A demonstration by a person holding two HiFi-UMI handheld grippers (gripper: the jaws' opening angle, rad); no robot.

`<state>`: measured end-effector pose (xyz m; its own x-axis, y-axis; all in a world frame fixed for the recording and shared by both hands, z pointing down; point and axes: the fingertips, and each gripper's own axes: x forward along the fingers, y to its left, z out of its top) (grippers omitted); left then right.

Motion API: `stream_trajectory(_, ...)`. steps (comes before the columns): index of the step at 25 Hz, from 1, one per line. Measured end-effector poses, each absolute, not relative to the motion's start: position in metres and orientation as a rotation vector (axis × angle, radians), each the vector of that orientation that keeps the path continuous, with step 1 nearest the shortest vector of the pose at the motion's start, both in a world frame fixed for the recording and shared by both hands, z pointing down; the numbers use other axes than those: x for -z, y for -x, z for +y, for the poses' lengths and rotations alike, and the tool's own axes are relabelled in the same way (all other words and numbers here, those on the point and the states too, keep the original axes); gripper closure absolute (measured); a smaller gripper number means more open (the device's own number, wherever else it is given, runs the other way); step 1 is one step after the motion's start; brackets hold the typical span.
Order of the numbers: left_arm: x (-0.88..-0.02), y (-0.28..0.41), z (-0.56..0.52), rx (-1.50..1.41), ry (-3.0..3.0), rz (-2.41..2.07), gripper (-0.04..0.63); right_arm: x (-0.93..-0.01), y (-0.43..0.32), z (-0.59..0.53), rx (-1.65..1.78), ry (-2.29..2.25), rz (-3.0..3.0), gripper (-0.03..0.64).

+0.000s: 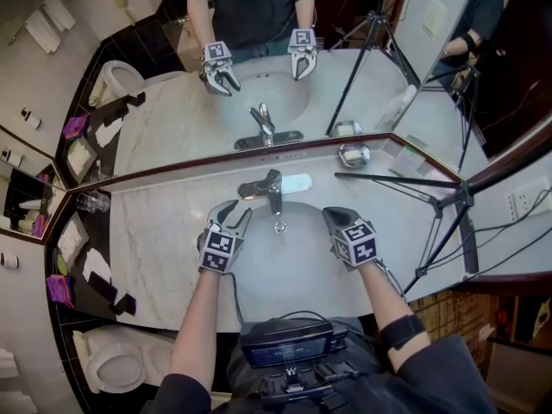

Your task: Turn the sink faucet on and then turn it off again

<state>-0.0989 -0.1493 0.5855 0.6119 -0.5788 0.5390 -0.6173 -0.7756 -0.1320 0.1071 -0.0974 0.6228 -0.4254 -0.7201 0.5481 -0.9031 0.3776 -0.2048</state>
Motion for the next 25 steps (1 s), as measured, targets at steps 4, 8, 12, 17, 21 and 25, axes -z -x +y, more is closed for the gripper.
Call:
stream_trajectory(4, -0.608, 0.073, -0.158, -1.122, -2.882, -0.915, 0.419, -0.626, -0.113, -0.099, -0.695, -1.421, -2.26, 0.592)
stream_trajectory(8, -0.623, 0.054, -0.173, -1.367, -3.002, -0.82, 0.368, -0.627, -0.12, -0.101, -0.703, -1.438, -2.244, 0.592)
stream_trajectory(12, -0.632, 0.039, -0.188, -1.571, -3.099, -0.731, 0.368, -0.629, -0.126, -0.101, -0.709, -1.45, -2.232, 0.592)
stream_trajectory(17, -0.646, 0.025, -0.202, -1.785, -3.165, -0.61, 0.368, -0.634, -0.134, -0.099, -0.724, -1.462, -2.215, 0.592)
stream_trajectory(21, -0.654, 0.02, -0.209, -1.845, -3.178, -0.565, 0.368, -0.638, -0.139, -0.1, -0.736, -1.471, -2.204, 0.592)
stream_trajectory(25, -0.662, 0.018, -0.21, -1.87, -3.179, -0.546, 0.392, -0.64, -0.141, -0.1, -0.741, -1.474, -2.193, 0.592)
